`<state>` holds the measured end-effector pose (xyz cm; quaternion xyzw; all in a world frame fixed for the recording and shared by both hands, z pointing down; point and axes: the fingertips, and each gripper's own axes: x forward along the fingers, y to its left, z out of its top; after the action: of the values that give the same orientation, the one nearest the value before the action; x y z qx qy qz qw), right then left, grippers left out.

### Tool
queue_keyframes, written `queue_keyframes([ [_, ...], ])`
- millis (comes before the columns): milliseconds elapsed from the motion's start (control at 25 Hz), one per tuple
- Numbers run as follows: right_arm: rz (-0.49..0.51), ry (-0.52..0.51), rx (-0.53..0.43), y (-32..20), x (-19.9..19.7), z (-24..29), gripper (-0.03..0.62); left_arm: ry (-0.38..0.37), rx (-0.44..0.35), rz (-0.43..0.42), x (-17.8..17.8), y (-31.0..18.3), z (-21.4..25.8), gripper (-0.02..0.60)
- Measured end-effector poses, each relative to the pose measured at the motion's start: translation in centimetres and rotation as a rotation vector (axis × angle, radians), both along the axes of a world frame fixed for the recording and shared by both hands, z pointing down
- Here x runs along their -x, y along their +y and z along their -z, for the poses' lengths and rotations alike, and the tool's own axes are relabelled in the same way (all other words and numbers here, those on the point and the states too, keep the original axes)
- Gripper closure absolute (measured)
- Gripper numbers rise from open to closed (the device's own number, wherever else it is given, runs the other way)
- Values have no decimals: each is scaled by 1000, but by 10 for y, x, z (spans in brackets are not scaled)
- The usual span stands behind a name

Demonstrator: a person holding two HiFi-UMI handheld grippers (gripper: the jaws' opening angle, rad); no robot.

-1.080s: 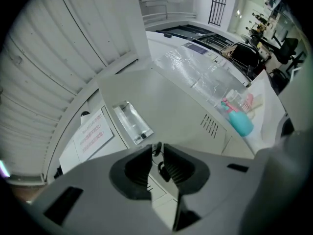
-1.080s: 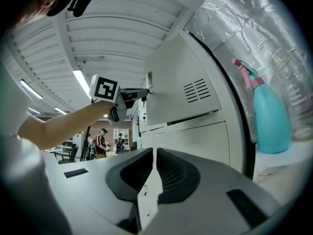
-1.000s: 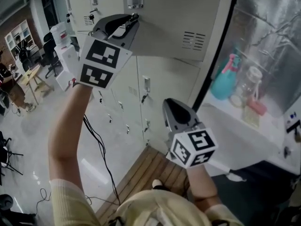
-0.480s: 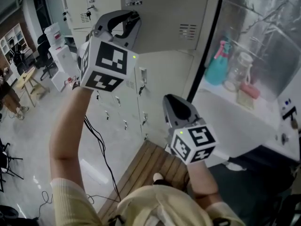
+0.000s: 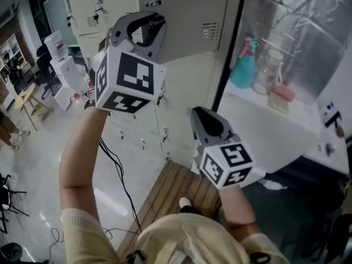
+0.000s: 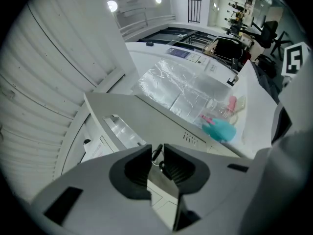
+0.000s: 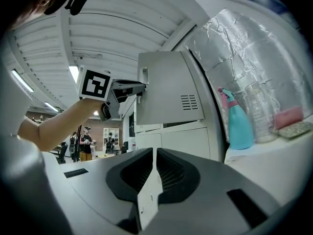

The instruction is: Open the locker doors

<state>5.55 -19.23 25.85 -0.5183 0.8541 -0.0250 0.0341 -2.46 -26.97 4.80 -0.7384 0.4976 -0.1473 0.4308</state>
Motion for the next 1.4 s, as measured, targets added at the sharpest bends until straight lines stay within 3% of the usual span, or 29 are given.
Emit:
queue_keyframes([
  [240, -17, -5, -5, 16, -5, 1, 588, -51, -38, -20, -20, 30, -1, 506],
  [1000, -129, -11, -9, 51, -37, -1, 588, -78, -81, -89, -68, 72, -4, 506],
  [1400, -177, -18, -9, 63, -49, -3, 588, -33, -37, -254, -95, 107, -16, 517],
])
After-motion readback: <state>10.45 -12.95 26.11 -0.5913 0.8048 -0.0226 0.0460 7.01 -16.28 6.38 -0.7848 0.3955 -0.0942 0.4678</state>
